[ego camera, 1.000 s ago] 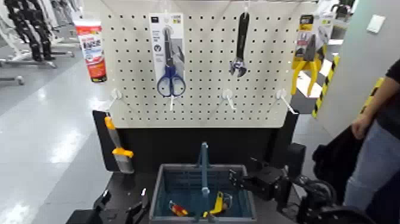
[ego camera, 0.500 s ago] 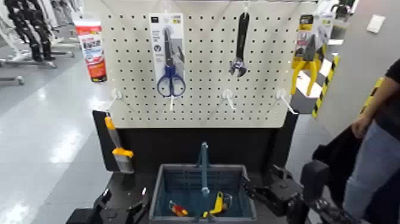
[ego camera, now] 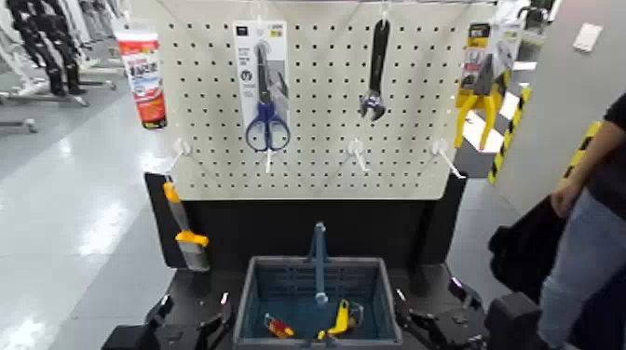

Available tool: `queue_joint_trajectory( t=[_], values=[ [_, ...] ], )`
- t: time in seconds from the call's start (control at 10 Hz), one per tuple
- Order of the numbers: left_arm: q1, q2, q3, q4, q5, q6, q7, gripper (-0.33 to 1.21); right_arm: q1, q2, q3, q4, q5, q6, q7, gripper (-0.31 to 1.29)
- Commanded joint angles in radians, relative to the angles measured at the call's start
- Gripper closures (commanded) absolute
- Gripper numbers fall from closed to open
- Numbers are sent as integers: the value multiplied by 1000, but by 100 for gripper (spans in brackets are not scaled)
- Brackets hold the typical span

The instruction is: Put the yellow roller into the crate.

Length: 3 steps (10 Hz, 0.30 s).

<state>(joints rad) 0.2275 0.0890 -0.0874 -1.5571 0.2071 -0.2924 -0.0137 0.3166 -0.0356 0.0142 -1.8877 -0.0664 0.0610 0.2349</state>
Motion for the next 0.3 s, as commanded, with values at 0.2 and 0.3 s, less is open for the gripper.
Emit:
queue_joint_trajectory(
  t=[0.2,0.3],
  values=[
    [7,0,2,-6,0,-1,0,11,36,2,12,-1,36,-58,-32,11],
    [9,0,3,-8,0,-1,0,11,36,5,13,5,36,-55,-36,11]
  ],
)
